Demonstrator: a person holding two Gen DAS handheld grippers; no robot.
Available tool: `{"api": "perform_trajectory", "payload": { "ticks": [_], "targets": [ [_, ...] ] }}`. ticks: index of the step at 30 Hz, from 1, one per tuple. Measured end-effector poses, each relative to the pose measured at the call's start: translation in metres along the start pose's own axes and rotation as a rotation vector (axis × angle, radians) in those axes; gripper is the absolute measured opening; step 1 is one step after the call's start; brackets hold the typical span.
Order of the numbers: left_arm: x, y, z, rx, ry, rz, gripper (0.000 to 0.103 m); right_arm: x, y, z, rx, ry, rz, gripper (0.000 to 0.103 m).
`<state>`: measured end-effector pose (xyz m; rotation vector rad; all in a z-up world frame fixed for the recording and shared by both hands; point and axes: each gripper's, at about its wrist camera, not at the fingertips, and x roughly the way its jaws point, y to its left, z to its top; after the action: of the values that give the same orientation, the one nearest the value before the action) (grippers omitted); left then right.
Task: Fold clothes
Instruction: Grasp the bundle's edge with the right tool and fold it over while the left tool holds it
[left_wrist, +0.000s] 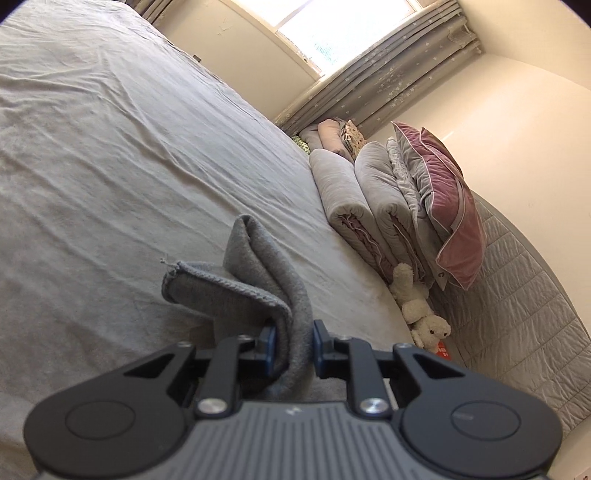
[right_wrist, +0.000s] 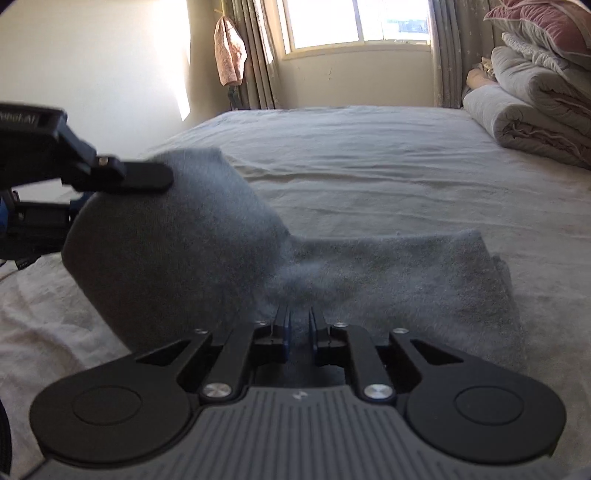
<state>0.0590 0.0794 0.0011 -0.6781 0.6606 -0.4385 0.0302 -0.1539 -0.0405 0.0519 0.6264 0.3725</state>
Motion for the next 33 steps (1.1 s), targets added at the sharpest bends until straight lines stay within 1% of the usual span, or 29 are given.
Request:
{"api": "perform_trajectory", "payload": {
  "ticks": [2, 4, 6, 8, 12, 13, 14, 15, 18, 20, 22, 23, 25, 27, 28, 29, 30, 32, 33],
  "targets": [
    [0.007, -0.01, -0.001, 0.036, 0.001, 0.011, 0.019, -0.002, -0.004, 0.0, 0.01, -0.001, 0.015, 0.014],
    [0.015, -0.022, -0.003, 0.075, 0.004, 0.021, 0.019, -0.009, -0.013, 0.009, 0.048, -0.008, 0.046, 0.014],
    [0.025, -0.035, -0.006, 0.108, 0.015, 0.021, 0.019, -0.018, -0.028, 0.019, 0.108, -0.033, 0.062, 0.018],
    [0.036, -0.049, -0.01, 0.133, 0.034, 0.014, 0.019, -0.025, -0.047, 0.026, 0.187, -0.05, 0.067, 0.019],
    [0.061, -0.076, -0.019, 0.187, 0.079, -0.002, 0.018, -0.033, -0.09, 0.031, 0.377, -0.054, 0.106, 0.023],
    [0.068, -0.082, -0.023, 0.196, 0.097, -0.018, 0.015, -0.034, -0.101, 0.03, 0.425, -0.052, 0.118, 0.025],
    [0.074, -0.087, -0.026, 0.2, 0.121, -0.039, 0.009, -0.035, -0.111, 0.029, 0.47, -0.05, 0.129, 0.028],
    [0.081, -0.092, -0.03, 0.204, 0.144, -0.061, 0.009, -0.035, -0.122, 0.027, 0.523, -0.045, 0.138, 0.034],
    [0.095, -0.102, -0.043, 0.215, 0.204, -0.076, 0.01, -0.033, -0.153, 0.016, 0.705, -0.028, 0.169, 0.035],
    [0.094, -0.103, -0.047, 0.236, 0.204, -0.076, 0.01, -0.034, -0.169, 0.006, 0.818, -0.027, 0.215, 0.035],
    [0.086, -0.1, -0.046, 0.244, 0.188, -0.065, 0.011, -0.036, -0.178, 0.0, 0.896, -0.029, 0.25, 0.036],
    [0.082, -0.098, -0.045, 0.246, 0.179, -0.058, 0.012, -0.037, -0.18, -0.001, 0.914, -0.029, 0.26, 0.037],
    [0.073, -0.09, -0.04, 0.234, 0.157, -0.04, 0.015, -0.041, -0.176, 0.002, 0.902, -0.018, 0.265, 0.039],
    [0.065, -0.077, -0.038, 0.214, 0.141, -0.021, 0.026, -0.043, -0.17, 0.005, 0.898, -0.01, 0.284, 0.043],
    [0.062, -0.071, -0.037, 0.204, 0.134, -0.011, 0.029, -0.043, -0.167, 0.007, 0.903, -0.006, 0.298, 0.045],
    [0.059, -0.064, -0.037, 0.194, 0.128, -0.002, 0.033, -0.042, -0.164, 0.008, 0.909, -0.003, 0.312, 0.05],
    [0.056, -0.058, -0.036, 0.184, 0.121, 0.007, 0.033, -0.042, -0.161, 0.01, 0.914, 0.0, 0.326, 0.056],
    [0.05, -0.045, -0.035, 0.164, 0.107, 0.026, 0.033, -0.04, -0.157, 0.015, 0.921, 0.012, 0.341, 0.064],
    [0.049, -0.038, -0.036, 0.154, 0.107, 0.035, 0.033, -0.039, -0.156, 0.018, 0.92, 0.023, 0.345, 0.066]
  ]
}}
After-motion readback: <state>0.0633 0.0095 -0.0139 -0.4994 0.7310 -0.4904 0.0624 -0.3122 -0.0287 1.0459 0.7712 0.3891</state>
